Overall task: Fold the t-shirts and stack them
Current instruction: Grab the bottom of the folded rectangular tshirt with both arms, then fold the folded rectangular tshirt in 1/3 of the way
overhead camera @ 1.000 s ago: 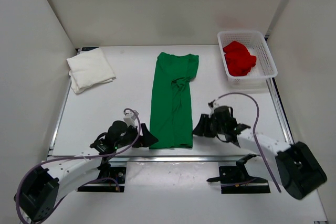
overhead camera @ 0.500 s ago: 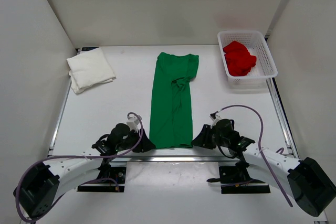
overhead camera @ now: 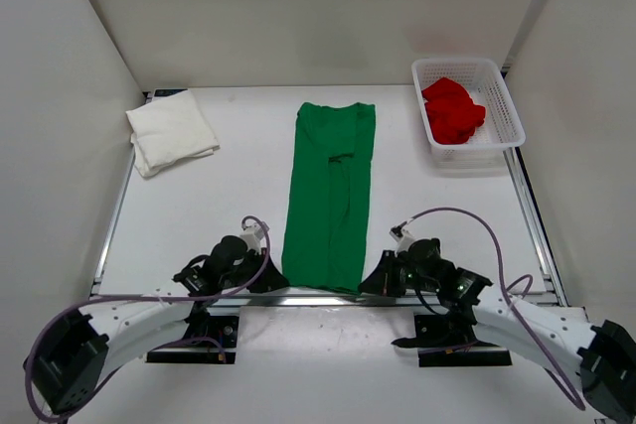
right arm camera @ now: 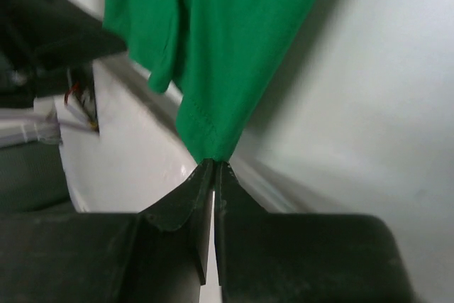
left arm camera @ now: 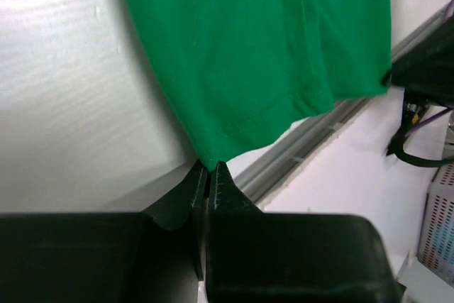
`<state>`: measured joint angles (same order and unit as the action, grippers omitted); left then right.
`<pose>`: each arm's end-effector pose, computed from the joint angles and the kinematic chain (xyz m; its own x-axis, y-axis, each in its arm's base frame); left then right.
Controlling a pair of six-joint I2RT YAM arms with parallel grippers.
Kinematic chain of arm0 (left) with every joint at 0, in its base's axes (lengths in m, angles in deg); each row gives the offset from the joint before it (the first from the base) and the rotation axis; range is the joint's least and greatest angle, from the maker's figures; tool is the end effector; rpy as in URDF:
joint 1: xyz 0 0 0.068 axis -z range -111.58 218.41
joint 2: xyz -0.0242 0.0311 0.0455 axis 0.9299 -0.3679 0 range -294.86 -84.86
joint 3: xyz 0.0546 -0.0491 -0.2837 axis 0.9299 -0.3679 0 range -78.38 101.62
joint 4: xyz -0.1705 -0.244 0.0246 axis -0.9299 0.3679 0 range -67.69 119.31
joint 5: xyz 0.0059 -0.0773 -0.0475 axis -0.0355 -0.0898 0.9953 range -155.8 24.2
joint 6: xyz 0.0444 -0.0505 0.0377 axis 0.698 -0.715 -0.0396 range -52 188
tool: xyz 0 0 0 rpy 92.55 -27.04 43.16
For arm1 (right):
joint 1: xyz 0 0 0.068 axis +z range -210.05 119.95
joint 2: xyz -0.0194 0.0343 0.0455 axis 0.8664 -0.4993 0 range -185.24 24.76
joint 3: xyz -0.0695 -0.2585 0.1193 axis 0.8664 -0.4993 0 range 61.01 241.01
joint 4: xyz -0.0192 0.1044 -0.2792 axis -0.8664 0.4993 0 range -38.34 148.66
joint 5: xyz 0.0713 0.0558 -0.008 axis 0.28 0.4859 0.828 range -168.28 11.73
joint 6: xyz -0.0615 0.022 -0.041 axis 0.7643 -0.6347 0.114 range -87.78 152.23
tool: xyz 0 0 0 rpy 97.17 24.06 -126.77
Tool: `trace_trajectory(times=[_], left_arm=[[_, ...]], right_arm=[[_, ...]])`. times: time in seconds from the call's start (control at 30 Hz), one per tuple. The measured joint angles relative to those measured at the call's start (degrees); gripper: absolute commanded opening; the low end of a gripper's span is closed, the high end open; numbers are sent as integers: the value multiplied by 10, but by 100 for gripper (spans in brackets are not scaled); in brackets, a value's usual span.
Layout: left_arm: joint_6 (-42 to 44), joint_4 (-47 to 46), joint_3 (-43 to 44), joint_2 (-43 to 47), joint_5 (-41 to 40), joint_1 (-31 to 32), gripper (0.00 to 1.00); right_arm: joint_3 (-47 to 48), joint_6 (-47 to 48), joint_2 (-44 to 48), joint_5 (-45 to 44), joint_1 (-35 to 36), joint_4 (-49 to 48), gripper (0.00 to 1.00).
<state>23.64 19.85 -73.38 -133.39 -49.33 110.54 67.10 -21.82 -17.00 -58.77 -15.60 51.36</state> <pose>0.1225 -0.1360 0.0847 -0.9090 -0.0818 -0.4087 0.2326 0.7142 -0.6602 0.1163 0.1447 0.1075 -0.9343 0.1524 -0.3224 -0.1672 0.6113 0.7735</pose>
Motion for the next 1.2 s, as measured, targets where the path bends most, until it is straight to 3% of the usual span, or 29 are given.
trace_trajectory(times=[0.2, 0.4, 0.53, 0.7, 0.97, 1.2], left_arm=[[-9, 76, -8, 103, 16, -7, 0], [-15, 103, -1, 105, 25, -10, 0], [2, 115, 56, 40, 38, -46, 1], [44, 98, 206, -99, 35, -97, 1], [79, 37, 389, -357, 15, -175, 0], [82, 33, 500, -476, 10, -205, 0]], right_arm=[[-31, -77, 158, -26, 75, 109, 0], [-26, -58, 148, -1, -26, 146, 0], [30, 20, 64, 32, -132, 172, 1], [155, 137, -106, 86, -280, 137, 0], [365, 218, -365, 112, -356, 63, 0], [477, 229, -508, 134, -380, 36, 0]])
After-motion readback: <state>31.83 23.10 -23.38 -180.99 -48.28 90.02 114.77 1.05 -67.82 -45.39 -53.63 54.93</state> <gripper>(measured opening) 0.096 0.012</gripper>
